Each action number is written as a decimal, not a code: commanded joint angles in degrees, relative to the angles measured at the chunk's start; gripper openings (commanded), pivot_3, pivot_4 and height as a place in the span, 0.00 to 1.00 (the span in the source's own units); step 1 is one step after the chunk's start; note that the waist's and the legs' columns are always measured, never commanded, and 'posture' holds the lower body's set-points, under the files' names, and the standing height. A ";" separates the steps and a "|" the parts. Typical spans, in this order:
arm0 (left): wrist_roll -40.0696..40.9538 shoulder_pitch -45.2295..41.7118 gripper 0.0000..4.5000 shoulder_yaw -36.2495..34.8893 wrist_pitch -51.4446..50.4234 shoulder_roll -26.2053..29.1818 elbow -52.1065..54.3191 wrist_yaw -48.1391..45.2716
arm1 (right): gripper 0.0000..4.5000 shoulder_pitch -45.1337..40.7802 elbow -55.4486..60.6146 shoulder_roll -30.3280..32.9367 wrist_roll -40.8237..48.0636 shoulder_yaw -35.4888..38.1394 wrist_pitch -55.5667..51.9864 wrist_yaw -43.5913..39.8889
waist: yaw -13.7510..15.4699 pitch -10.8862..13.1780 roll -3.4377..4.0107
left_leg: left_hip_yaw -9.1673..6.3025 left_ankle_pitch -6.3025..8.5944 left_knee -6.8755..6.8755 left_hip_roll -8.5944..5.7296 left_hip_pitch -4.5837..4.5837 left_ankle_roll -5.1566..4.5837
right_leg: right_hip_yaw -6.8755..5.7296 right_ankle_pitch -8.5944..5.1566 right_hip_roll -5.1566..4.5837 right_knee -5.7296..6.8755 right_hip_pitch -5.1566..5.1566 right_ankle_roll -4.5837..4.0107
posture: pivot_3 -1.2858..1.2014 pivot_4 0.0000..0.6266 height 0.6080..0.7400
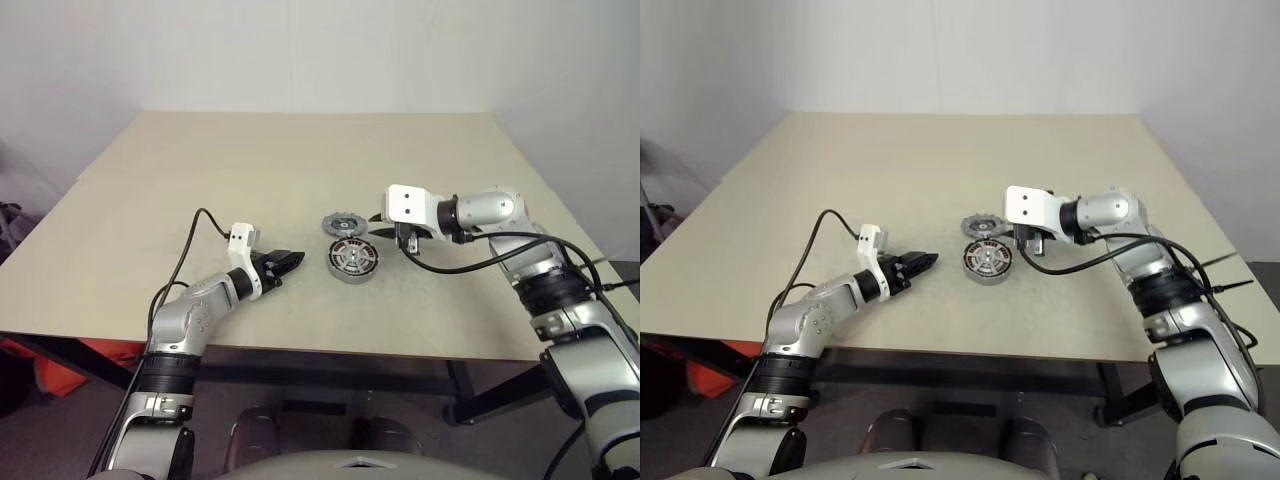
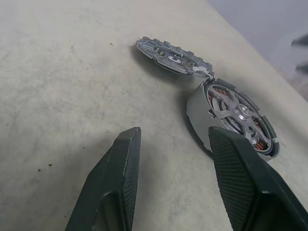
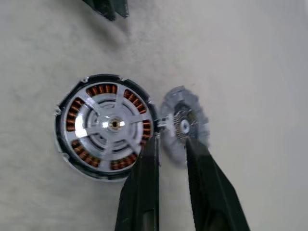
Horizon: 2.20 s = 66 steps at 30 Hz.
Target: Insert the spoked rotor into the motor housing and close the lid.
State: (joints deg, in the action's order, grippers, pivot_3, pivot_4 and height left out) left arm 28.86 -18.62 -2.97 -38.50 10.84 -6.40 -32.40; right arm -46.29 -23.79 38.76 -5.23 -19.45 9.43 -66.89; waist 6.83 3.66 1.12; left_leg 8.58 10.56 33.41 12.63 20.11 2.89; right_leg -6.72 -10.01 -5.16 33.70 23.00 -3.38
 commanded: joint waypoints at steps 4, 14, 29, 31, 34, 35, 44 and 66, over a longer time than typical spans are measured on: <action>-0.47 0.36 0.53 -0.12 1.65 0.03 1.69 0.48 | 0.20 -8.59 -12.98 1.23 -8.87 -5.01 15.72 -2.84 | 0.10 0.00 -0.01 | 0.00 0.05 0.05 -0.01 0.03 -0.08 | 0.00 0.01 -0.01 0.01 -0.01 -0.03 | 0.52 0.00 1.00; -0.52 1.90 0.53 -0.28 1.90 0.04 2.50 1.55 | 0.28 -17.98 -29.64 0.54 -17.80 -9.21 29.27 -2.38 | -1.20 0.01 -0.01 | 0.00 0.17 0.22 0.04 0.23 -0.26 | 0.00 0.14 0.00 0.06 0.10 -0.27 | 0.52 0.00 1.00; -1.15 1.35 0.53 -0.20 1.96 0.55 1.65 1.51 | 0.64 -16.81 -29.16 -1.84 -18.77 -10.06 34.52 -4.44 | -2.09 0.02 0.00 | 0.00 0.34 0.86 0.12 0.52 -0.51 | 0.00 0.19 -0.01 0.21 0.17 -0.34 | 0.52 0.00 1.00; -1.25 1.40 0.53 -0.19 1.96 0.50 1.70 1.59 | 0.64 -16.56 -29.08 -2.23 -19.01 -10.18 34.89 -4.49 | -2.25 0.02 0.00 | 0.00 0.34 0.86 0.13 0.52 -0.51 | 0.00 0.22 -0.01 0.23 0.17 -0.39 | 0.52 0.00 1.00; -1.37 1.57 0.53 -0.23 2.02 0.48 1.76 1.68 | 0.64 -16.27 -28.84 -2.97 -19.06 -10.39 35.12 -4.55 | -2.34 0.02 0.00 | 0.00 0.35 0.86 0.12 0.54 -0.53 | 0.00 0.23 -0.01 0.24 0.17 -0.41 | 0.52 0.00 1.00; -1.38 1.71 0.53 -0.27 2.03 0.45 1.87 1.76 | 0.64 -16.13 -28.78 -3.32 -19.07 -10.51 35.22 -4.56 | -2.37 0.02 0.00 | 0.00 0.35 0.86 0.12 0.54 -0.54 | 0.00 0.23 -0.01 0.24 0.17 -0.42 | 0.52 0.00 1.00; -1.27 2.59 0.53 -0.58 2.12 0.47 2.73 2.35 | 0.64 -14.36 -28.91 -5.55 -19.44 -11.39 35.81 -4.22 | -2.56 0.02 0.00 | -0.01 0.36 0.86 0.12 0.55 -0.55 | 0.00 0.24 -0.01 0.24 0.18 -0.43 | 0.52 0.00 1.00; -1.12 2.99 0.53 -0.67 2.00 0.57 3.46 3.08 | 0.21 -14.34 -34.15 -8.31 -21.39 -12.47 35.82 -0.82 | -2.90 0.00 -0.01 | 0.00 0.36 0.87 0.13 0.51 -0.54 | 0.03 0.24 -0.01 0.31 0.08 -0.44 | 0.52 0.00 1.00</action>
State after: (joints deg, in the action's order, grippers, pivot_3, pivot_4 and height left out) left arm 27.61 -15.40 -2.98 -37.33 11.17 -5.33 -29.48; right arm -60.14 -57.56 30.75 -26.60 -32.04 45.02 -68.18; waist 3.93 3.67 1.11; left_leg 8.57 10.92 34.29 12.76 20.60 2.35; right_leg -6.69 -9.78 -5.17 34.02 23.07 -3.81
